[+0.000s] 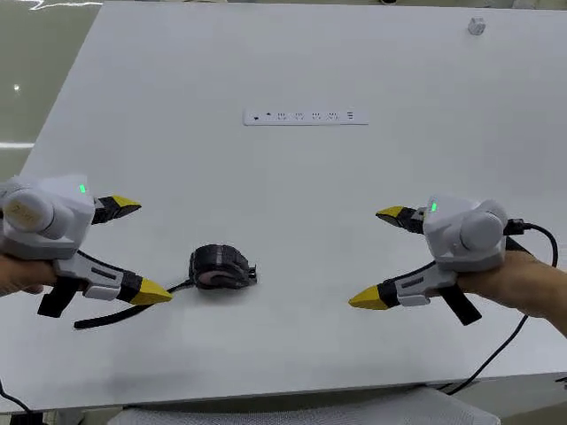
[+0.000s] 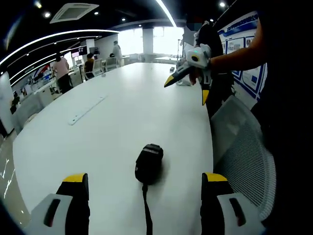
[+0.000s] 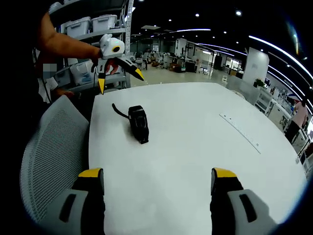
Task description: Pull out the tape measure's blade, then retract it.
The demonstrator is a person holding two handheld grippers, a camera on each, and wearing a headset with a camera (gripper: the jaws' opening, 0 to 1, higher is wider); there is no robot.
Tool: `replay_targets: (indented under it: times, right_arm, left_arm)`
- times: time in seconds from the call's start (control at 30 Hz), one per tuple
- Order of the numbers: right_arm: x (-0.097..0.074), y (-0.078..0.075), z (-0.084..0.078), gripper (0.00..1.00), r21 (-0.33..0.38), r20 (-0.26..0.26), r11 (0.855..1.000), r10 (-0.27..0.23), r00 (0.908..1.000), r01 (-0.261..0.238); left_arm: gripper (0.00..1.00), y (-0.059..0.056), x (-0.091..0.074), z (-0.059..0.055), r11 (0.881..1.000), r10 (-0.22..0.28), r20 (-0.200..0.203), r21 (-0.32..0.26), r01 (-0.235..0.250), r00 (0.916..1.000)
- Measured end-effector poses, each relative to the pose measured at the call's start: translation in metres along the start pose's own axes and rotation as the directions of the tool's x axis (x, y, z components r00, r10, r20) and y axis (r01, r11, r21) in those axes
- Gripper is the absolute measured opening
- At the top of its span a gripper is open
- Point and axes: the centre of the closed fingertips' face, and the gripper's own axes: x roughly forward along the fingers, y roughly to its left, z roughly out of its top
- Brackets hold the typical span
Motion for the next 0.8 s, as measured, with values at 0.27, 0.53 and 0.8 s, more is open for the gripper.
replay_targets:
  times: [0.27, 0.53, 0.8]
  right_arm:
    - [0.017, 0.006, 0.012, 0.89, -0.047, -0.014, 0.997, 0.065, 0.9978, -0.066]
    - [0.04, 0.005, 0.03, 0.86, -0.07, -0.012, 0.991, 0.118, 0.993, -0.118]
    - [0.066, 0.011, 0.038, 0.83, -0.089, -0.035, 0.982, 0.166, 0.9855, -0.168]
  left_arm:
    - [0.89, -0.003, 0.017, -0.001, 0.997, -0.061, -0.052, 0.052, 0.064, 0.9967]
    - [0.81, 0.007, 0.024, 0.007, 0.994, -0.081, -0.047, 0.069, 0.084, 0.9956]
    - [0.77, 0.004, 0.042, 0.009, 0.983, -0.133, -0.115, 0.113, 0.146, 0.9844]
